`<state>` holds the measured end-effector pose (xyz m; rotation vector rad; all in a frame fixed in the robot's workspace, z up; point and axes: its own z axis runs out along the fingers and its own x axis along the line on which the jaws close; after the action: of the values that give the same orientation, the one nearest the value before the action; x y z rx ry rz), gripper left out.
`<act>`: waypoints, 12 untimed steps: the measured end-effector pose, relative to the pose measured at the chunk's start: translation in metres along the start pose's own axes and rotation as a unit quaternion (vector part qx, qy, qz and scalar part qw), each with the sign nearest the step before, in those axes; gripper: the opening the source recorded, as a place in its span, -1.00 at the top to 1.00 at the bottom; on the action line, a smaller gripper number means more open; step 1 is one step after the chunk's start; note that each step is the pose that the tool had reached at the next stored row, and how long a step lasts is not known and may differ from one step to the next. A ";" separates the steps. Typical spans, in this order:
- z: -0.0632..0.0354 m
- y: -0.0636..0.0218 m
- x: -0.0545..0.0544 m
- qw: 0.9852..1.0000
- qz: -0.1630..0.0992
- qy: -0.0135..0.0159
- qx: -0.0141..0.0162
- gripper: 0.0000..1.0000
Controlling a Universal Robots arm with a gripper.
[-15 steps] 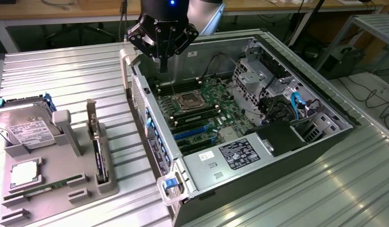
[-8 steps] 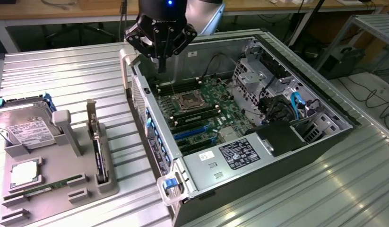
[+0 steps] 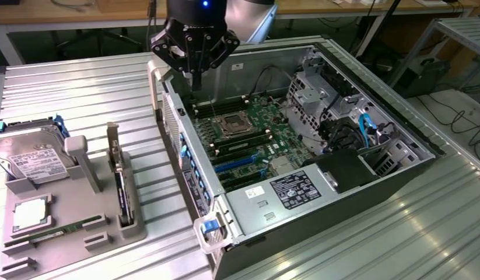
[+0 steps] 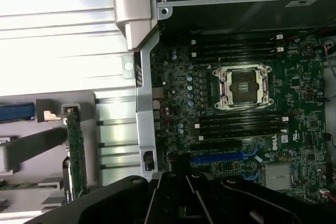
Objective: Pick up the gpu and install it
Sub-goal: 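Reach for the gpu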
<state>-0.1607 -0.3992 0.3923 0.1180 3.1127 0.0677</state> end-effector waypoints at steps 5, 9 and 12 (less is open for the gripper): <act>0.0001 -0.0005 0.003 1.000 0.000 0.000 0.000 0.79; 0.0002 -0.0011 0.006 1.000 0.000 0.000 0.000 0.79; 0.0001 -0.0017 0.008 1.000 0.000 0.000 0.000 0.79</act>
<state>-0.1693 -0.4002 0.3919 0.1180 3.1127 0.0676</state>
